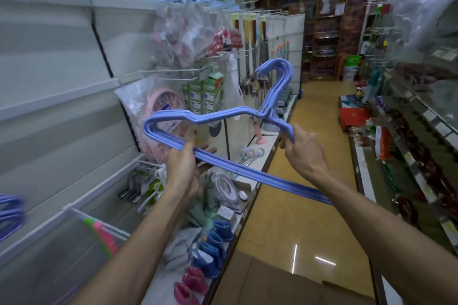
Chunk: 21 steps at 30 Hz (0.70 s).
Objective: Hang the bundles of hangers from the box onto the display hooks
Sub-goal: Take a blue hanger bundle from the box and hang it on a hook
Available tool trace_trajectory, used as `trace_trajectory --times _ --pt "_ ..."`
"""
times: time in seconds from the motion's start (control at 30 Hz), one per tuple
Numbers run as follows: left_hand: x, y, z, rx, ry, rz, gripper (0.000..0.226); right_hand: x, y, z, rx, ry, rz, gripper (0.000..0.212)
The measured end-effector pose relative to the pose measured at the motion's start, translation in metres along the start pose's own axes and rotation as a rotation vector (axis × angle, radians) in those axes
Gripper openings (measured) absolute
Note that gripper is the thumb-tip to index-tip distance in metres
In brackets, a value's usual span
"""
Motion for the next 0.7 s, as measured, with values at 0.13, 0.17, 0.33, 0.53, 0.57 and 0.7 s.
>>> trace_trajectory --times 0.13,0.17,0.33,0.53,0.57,0.7 --pt "0.008 0.040 -0.017 -0.043 -0.031 -0.077 0.015 0.013 -0.016 0.029 -0.059 0.066 0.049 0.018" --pt "0.010 0.050 -0.020 -0.039 -0.040 -0.102 0.015 0.015 -0.022 0.038 -0.079 0.091 0.059 0.018" --pt "0.023 0.100 -0.043 -0.031 -0.109 -0.240 0.023 0.026 -0.055 0.085 -0.184 0.209 0.151 0.016" --pt "0.043 0.164 -0.073 -0.021 -0.174 -0.410 0.013 0.044 -0.098 0.148 -0.258 0.353 0.242 0.008" --pt "0.048 0.175 -0.078 -0.007 -0.180 -0.442 0.011 0.049 -0.106 0.158 -0.256 0.374 0.264 0.010" --pt "0.069 0.216 -0.090 0.021 -0.225 -0.550 0.016 0.073 -0.129 0.200 -0.305 0.471 0.298 0.016"
Point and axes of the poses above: each hand's wrist, its own x-axis away from the middle knuckle, its own y-axis out of the back of the hand, z = x × y, the point moved 2 cm from there along -x, towards the middle knuckle, and after that the axes turned 8 degrees about -y, right-handed, at the moved point
